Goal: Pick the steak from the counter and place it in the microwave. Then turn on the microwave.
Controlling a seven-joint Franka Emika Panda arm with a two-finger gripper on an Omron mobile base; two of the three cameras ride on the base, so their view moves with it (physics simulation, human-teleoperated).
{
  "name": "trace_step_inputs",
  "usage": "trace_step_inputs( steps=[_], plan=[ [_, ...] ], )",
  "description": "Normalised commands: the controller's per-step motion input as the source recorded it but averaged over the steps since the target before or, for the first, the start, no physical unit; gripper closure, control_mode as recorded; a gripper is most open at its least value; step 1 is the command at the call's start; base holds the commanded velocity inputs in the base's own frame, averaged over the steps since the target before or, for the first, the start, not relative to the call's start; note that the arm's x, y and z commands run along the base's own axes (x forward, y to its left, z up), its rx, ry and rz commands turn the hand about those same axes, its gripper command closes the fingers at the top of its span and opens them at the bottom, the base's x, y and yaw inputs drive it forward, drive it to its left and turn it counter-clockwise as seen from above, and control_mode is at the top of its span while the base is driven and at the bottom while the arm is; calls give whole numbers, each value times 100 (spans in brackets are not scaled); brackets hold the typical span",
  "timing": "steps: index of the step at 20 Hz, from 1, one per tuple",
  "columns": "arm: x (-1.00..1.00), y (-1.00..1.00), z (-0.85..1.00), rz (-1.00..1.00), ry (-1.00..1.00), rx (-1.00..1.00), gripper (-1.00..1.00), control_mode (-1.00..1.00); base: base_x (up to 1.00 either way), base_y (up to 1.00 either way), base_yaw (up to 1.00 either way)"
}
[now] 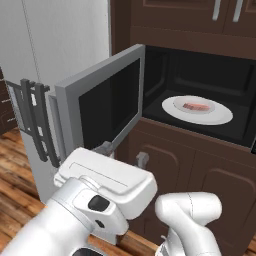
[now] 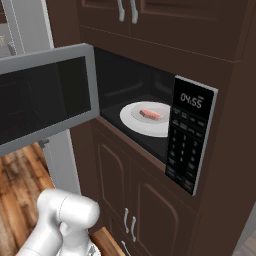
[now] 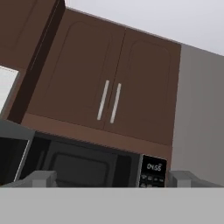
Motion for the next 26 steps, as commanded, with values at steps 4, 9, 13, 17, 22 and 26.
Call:
trace_step_inputs(
  steps=[4,9,13,17,22,26],
  plan=[
    [26,19,-7,-1,-5,0,-100,-100,0,0,0],
    [28,19,-16,-7,-4,1,-100,-100,0,0,0],
    [18,22,-25,-10,-4,1,-100,-100,0,0,0],
    [17,24,-22,-11,-4,2,-100,-100,0,0,0],
    [41,18,-4,-10,-2,2,-100,-100,0,0,0],
    [46,15,-2,-9,-1,0,-100,-100,0,0,0]
  ],
)
